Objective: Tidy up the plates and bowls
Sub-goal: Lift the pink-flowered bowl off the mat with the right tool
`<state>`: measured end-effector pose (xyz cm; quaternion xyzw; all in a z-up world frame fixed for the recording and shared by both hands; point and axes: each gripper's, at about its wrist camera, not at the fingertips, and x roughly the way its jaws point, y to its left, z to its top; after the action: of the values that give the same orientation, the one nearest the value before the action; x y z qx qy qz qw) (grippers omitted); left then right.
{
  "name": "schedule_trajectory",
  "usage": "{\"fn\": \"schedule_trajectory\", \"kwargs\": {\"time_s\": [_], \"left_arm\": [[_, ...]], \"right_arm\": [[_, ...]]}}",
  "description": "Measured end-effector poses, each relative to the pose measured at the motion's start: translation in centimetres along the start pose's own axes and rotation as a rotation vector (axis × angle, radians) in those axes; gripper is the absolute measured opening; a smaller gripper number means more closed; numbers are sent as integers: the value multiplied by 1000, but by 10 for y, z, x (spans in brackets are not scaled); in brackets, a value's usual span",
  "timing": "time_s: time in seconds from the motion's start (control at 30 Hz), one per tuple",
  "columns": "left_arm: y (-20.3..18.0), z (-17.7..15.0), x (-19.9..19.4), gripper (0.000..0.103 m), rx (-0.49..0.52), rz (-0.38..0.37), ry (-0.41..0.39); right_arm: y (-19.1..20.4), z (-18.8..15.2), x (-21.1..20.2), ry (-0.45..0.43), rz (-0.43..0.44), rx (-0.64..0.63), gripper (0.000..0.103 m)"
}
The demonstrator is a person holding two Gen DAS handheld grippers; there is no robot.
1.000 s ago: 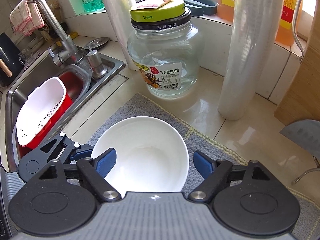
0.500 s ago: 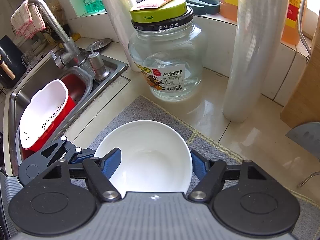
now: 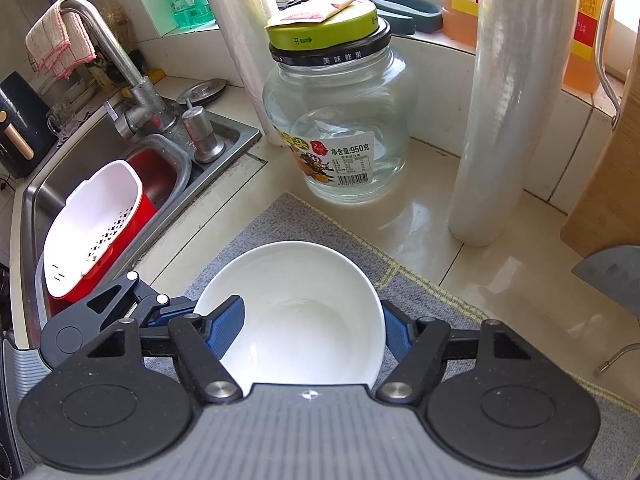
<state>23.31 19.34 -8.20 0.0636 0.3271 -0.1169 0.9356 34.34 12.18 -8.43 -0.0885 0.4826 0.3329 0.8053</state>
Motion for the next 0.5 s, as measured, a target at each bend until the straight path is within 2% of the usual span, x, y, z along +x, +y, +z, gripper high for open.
{"fn": "schedule_trajectory", "kwargs": {"time_s": [0.5], "left_arm": [[-11, 5, -30, 91, 43, -29, 5]], "right_arm": [[12, -15, -33, -28, -1, 15, 77]]}}
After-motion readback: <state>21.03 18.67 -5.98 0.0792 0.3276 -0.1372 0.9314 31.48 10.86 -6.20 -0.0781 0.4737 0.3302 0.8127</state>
